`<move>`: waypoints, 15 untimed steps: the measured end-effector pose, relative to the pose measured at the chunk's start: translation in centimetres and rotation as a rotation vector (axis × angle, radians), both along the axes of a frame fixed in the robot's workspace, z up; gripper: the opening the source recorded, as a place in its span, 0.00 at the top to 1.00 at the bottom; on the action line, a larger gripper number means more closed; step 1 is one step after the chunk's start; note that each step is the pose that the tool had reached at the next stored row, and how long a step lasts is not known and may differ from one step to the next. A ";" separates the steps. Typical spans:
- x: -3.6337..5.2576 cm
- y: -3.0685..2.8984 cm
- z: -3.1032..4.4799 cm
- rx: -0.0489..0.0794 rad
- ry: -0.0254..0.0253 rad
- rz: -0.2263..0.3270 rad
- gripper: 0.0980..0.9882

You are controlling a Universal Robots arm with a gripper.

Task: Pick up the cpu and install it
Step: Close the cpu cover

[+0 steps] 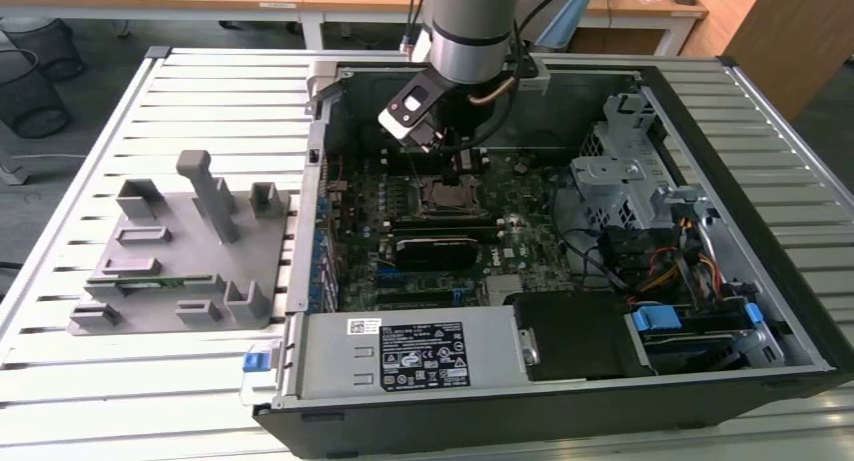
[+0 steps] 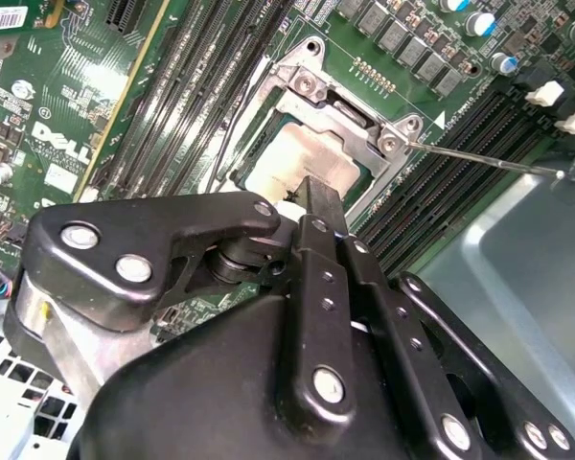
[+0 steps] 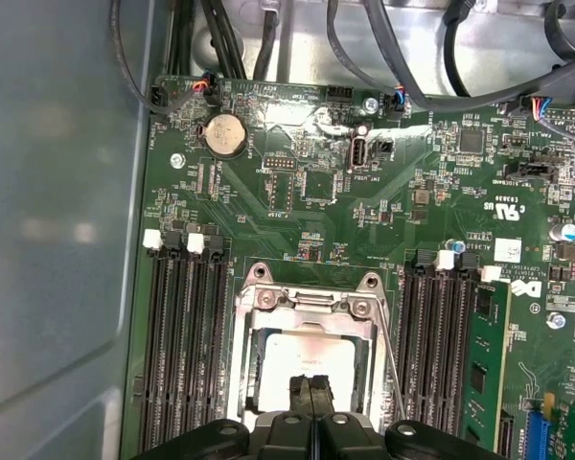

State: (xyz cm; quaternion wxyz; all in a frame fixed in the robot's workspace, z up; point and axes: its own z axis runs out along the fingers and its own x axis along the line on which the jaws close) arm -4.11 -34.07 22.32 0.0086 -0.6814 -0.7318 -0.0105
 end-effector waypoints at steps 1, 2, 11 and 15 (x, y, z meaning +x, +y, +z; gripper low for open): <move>0.00 0.00 0.03 0.000 0.0001 0.000 0.99; 0.00 0.00 0.04 0.000 0.0000 0.000 0.99; 0.02 0.00 0.34 0.000 0.0002 0.000 0.99; 0.03 0.00 0.40 0.000 0.0000 0.000 0.99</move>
